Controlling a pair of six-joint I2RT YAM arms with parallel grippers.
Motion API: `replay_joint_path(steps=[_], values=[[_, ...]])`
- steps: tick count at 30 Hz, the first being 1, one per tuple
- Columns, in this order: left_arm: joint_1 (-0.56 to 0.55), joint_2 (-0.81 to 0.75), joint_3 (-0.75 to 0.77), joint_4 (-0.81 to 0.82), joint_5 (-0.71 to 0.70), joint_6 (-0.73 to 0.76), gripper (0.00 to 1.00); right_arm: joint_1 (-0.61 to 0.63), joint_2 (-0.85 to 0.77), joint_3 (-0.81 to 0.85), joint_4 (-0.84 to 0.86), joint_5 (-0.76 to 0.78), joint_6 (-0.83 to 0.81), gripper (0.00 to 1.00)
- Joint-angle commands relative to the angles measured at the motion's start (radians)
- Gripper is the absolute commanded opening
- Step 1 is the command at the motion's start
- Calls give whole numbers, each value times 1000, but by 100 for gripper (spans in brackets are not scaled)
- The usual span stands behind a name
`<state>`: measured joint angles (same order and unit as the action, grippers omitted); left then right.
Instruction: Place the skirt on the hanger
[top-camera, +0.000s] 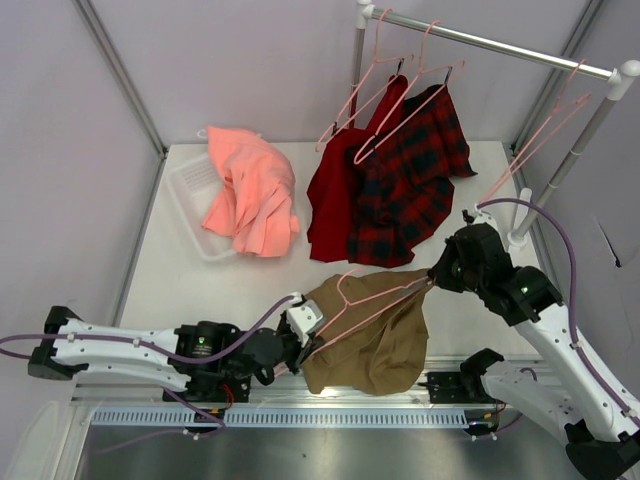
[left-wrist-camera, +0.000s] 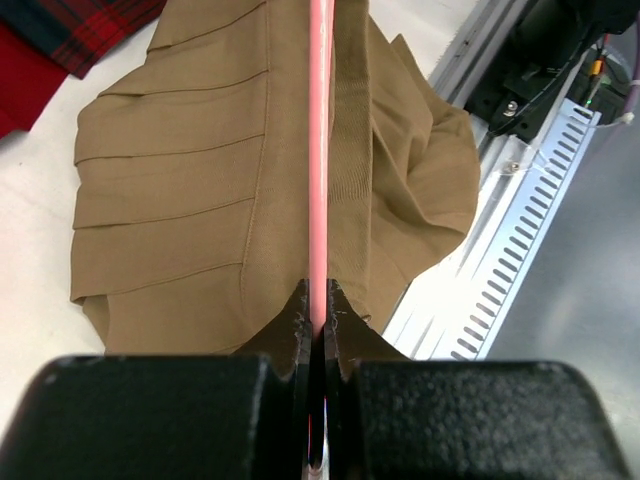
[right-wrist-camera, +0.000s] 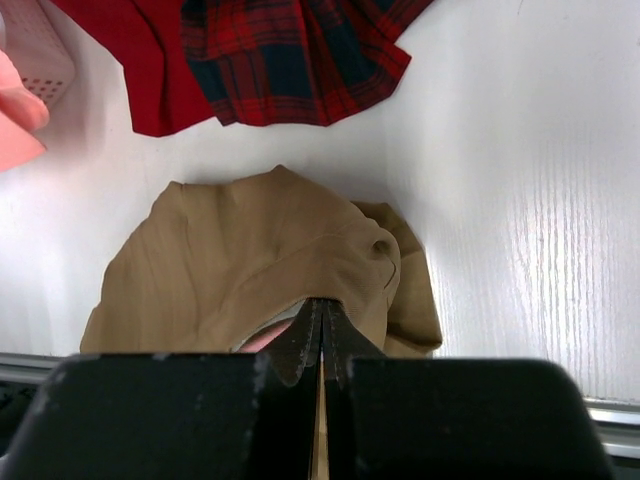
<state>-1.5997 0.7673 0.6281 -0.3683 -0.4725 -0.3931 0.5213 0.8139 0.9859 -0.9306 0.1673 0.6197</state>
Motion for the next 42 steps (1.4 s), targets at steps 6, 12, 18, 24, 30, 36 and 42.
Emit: replay_joint_path(steps=[6,12,18,24,30,36,42], values=[[-6,-45,25,-31,-104,-32,0,-7,-27,34,-47,-9,-37,0],[-6,-63,21,29,-57,19,0,-9,-13,39,-34,-34,-28,0],[-6,9,18,74,37,49,0,-10,-30,53,-40,6,-9,0],[-6,11,5,74,61,46,0,-18,-56,76,-68,81,9,0],[-6,-68,-13,112,57,65,0,-29,-24,56,-60,41,-3,0],[-6,-89,-19,126,87,80,0,-38,-7,46,-18,17,-14,0],[-8,-17,-10,137,129,94,0,-46,10,92,12,-17,-34,0]])
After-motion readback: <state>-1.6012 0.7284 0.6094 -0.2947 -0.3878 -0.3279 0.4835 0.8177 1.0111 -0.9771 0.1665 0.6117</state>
